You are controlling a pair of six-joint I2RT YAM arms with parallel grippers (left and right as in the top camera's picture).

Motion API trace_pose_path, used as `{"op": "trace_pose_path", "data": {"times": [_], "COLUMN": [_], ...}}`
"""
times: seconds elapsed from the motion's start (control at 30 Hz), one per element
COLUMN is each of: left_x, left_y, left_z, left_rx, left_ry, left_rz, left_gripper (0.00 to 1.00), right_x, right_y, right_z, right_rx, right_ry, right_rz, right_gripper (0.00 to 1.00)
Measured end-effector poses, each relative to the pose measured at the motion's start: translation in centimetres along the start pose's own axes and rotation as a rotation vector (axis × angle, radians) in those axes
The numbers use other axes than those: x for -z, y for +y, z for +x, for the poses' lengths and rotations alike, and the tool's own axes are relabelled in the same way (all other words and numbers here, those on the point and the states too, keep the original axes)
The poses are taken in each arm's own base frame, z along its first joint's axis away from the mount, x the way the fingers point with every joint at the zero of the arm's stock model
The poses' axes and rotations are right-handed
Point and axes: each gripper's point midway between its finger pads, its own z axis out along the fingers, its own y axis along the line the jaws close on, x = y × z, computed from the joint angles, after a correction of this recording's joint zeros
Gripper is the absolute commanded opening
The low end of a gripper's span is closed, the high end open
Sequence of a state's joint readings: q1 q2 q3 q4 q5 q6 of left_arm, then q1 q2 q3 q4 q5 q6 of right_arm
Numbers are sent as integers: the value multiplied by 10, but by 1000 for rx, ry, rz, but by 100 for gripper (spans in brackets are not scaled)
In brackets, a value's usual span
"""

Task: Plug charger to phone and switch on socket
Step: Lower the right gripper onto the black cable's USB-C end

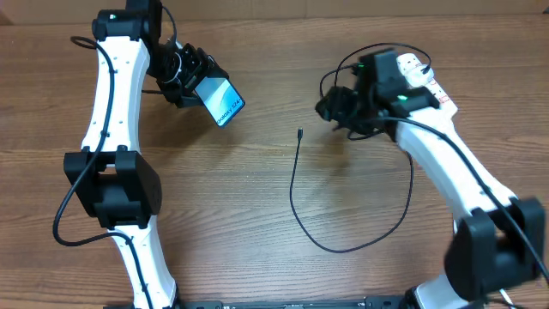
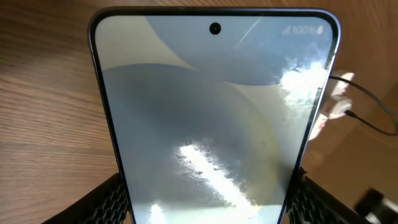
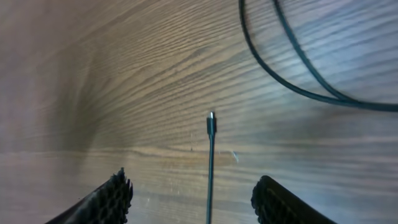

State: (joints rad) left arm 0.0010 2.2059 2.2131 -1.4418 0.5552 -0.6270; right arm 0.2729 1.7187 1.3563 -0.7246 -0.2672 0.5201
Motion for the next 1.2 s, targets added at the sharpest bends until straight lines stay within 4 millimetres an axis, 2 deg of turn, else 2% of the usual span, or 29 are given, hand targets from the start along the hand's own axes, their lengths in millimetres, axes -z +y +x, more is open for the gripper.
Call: {"op": "trace_pose_path", "data": {"times": [0.07,0.2,0.4,0.7,1.07,1.2], "left_x": [1,2,2,1,2,2], "left_y": [-3,-4,-1,5,6,6], "left_z": [0,0,-8,-26,-27,-27], "left_rx": [0,1,-9,-6,-3,-2], "left_ry": [8,13,-30,-124,-133,-133], "left_rz": [20,35,7,-49,-58,-58], "left_gripper": [4,4,4,4,4,4], "right_x": [-19,-45,-72,-112,-133,-136], "right_y": [3,-5,-22,-25,-16,-7], "right_z": [3,7,14,37,45,46], "right_rx": [15,23,58,149,232,270], "right_ry": [26,53,82,123,111,89], "right_rz": [28,82,146,209,213,209], "right_gripper": [54,53,48,37,36,31]}}
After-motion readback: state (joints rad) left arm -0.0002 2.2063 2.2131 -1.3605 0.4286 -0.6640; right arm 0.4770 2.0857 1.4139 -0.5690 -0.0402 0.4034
